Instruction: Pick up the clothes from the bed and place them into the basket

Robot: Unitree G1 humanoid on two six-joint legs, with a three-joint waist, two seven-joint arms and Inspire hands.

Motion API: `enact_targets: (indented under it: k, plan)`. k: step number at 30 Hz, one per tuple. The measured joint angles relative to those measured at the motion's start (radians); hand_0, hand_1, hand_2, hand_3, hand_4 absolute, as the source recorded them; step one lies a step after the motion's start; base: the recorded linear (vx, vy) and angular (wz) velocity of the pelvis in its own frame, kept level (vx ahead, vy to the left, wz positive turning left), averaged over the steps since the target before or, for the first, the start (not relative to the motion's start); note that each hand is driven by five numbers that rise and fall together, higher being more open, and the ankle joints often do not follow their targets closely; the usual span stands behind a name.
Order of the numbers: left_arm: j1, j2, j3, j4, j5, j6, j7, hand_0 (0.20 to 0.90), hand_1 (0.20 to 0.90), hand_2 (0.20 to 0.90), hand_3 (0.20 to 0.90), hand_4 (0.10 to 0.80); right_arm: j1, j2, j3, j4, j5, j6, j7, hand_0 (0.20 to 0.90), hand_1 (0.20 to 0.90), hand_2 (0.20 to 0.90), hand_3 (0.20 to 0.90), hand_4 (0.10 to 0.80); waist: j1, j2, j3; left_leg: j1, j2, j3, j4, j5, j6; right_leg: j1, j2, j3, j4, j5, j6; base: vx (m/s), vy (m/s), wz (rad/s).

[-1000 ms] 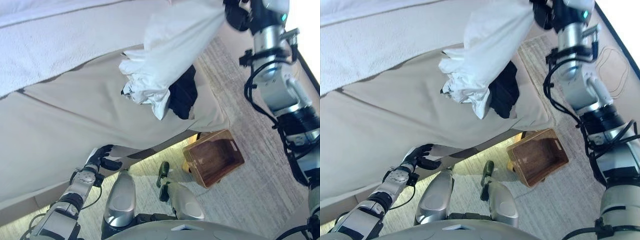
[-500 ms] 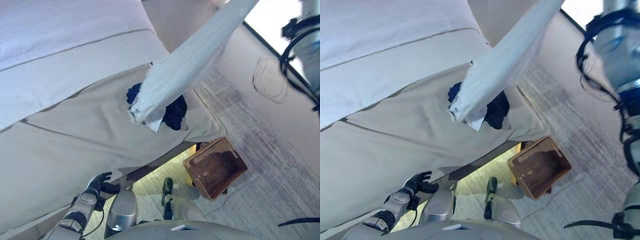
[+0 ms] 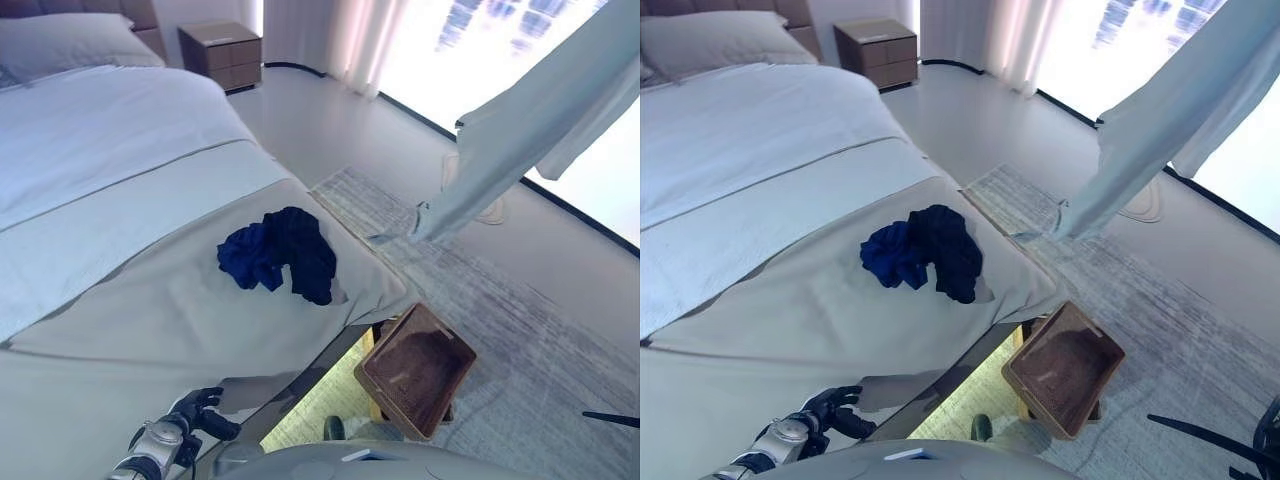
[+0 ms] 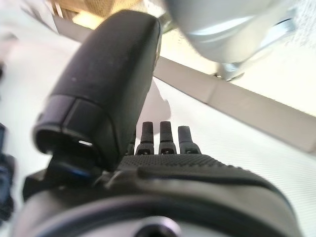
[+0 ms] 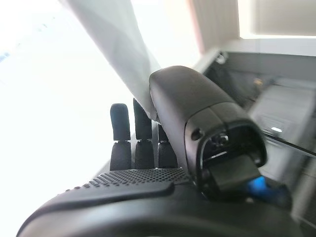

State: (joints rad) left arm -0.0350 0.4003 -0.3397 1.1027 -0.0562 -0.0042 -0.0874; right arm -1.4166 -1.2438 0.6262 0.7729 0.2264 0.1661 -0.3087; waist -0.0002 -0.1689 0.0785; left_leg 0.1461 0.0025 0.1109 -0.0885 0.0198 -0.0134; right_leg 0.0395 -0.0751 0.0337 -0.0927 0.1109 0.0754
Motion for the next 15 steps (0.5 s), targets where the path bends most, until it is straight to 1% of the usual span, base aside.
enact_targets:
  k: [1, 3, 5, 8, 9, 10, 13, 14, 15]
  plan:
    - [-0.002, -0.002, -0.001, 0.0, 0.0, 0.0, -0.002, 0.9, 0.9, 0.9, 0.9, 0.8, 0.022, 0.004, -0.005, -0.001, 0.002, 0.0, 0.016, 0.3, 0.3, 0.3, 0.2, 0.1, -0.005, 0.002, -0.001, 0.0, 0.0, 0.007, 0.0, 0.0, 0.0, -0.002, 0.0, 0.002, -0.004, -0.005, 0.006, 0.01, -0.045, -0.17]
    - [-0.008, -0.014, -0.001, 0.0, 0.003, 0.0, -0.01, 0.9, 0.9, 0.9, 0.9, 0.8, 0.131, 0.015, -0.044, -0.015, 0.007, -0.002, 0.076, 0.3, 0.3, 0.3, 0.2, 0.1, -0.008, 0.018, -0.008, -0.002, 0.001, 0.025, 0.0, 0.0, 0.0, -0.014, -0.001, 0.01, -0.004, -0.01, 0.005, 0.025, -0.07, -0.23]
    - [-0.006, -0.027, -0.002, 0.001, 0.018, 0.0, -0.017, 0.9, 0.9, 0.9, 0.9, 0.8, 0.218, 0.024, -0.064, -0.025, 0.008, -0.002, 0.125, 0.3, 0.3, 0.3, 0.2, 0.1, -0.017, 0.039, -0.011, -0.002, 0.001, 0.026, 0.0, 0.0, 0.0, -0.014, 0.001, 0.011, -0.004, -0.006, 0.009, 0.019, -0.078, -0.08]
    - [0.007, -0.037, -0.017, 0.001, 0.02, -0.001, -0.022, 0.9, 0.9, 0.9, 0.9, 0.8, 0.303, 0.045, -0.072, -0.039, 0.009, -0.002, 0.175, 0.3, 0.3, 0.3, 0.2, 0.1, -0.027, 0.068, -0.015, -0.001, 0.002, 0.026, 0.0, 0.0, 0.0, -0.015, 0.005, 0.015, 0.001, 0.0, 0.002, 0.002, -0.063, -0.03]
    - [0.011, -0.038, -0.018, 0.001, 0.02, -0.001, -0.028, 0.9, 0.9, 0.9, 0.9, 0.8, 0.34, 0.048, -0.074, -0.052, 0.008, -0.002, 0.193, 0.3, 0.3, 0.3, 0.2, 0.1, -0.029, 0.077, -0.015, -0.001, 0.005, 0.028, 0.0, 0.0, 0.0, -0.014, 0.008, 0.016, 0.001, 0.002, 0.003, 0.001, -0.068, -0.04]
    - [0.014, -0.037, -0.018, 0.001, 0.02, -0.001, -0.029, 0.9, 0.9, 0.9, 0.9, 0.8, 0.392, 0.053, -0.103, -0.075, 0.008, -0.002, 0.209, 0.3, 0.3, 0.3, 0.2, 0.1, -0.031, 0.084, -0.012, -0.001, 0.011, 0.03, 0.0, 0.0, 0.0, -0.014, 0.013, 0.017, 0.001, 0.007, 0.01, 0.003, -0.082, -0.04]
    - [0.023, -0.037, -0.018, 0.001, 0.02, -0.001, -0.029, 0.9, 0.9, 0.9, 0.9, 0.8, 0.506, 0.094, -0.168, -0.127, 0.006, -0.002, 0.237, 0.3, 0.3, 0.3, 0.2, 0.1, -0.036, 0.098, -0.003, 0.0, 0.015, 0.034, -0.001, 0.0, 0.0, -0.016, 0.022, 0.018, 0.001, 0.008, 0.01, -0.004, -0.103, -0.04]
    - [0.023, -0.04, -0.018, 0.0, 0.02, -0.008, -0.03, 0.9, 0.9, 0.9, 0.9, 0.8, 0.55, 0.113, -0.206, -0.149, -0.001, -0.002, 0.248, 0.3, 0.3, 0.3, 0.2, 0.1, -0.037, 0.106, 0.006, 0.0, 0.017, 0.034, -0.001, 0.0, 0.0, -0.016, 0.025, 0.019, 0.001, 0.008, 0.01, -0.022, -0.079, -0.02]
    - [0.023, -0.042, -0.018, 0.0, 0.02, -0.012, -0.03, 0.9, 0.9, 0.9, 0.9, 0.8, 0.563, 0.122, -0.22, -0.155, -0.003, -0.002, 0.251, 0.3, 0.3, 0.3, 0.2, 0.1, -0.037, 0.109, 0.011, 0.0, 0.018, 0.034, -0.001, 0.0, 0.0, -0.017, 0.026, 0.019, 0.001, 0.008, 0.01, -0.044, -0.106, -0.03]
